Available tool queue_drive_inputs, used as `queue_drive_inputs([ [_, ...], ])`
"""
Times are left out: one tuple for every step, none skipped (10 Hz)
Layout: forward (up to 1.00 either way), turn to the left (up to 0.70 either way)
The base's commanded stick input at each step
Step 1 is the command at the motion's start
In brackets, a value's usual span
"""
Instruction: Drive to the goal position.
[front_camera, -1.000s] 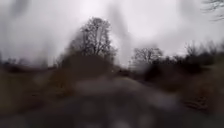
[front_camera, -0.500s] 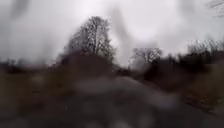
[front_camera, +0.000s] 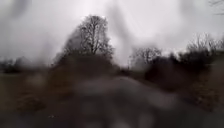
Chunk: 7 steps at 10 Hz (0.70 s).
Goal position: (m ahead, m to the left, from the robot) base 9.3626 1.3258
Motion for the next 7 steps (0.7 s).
queue_drive_inputs([
  [0.85, 0.00],
  [0.85, 0.00],
  [0.85, 0.00],
  [0.85, 0.00],
  [0.85, 0.00],
  [0.85, 0.00],
  [0.85, 0.00],
])
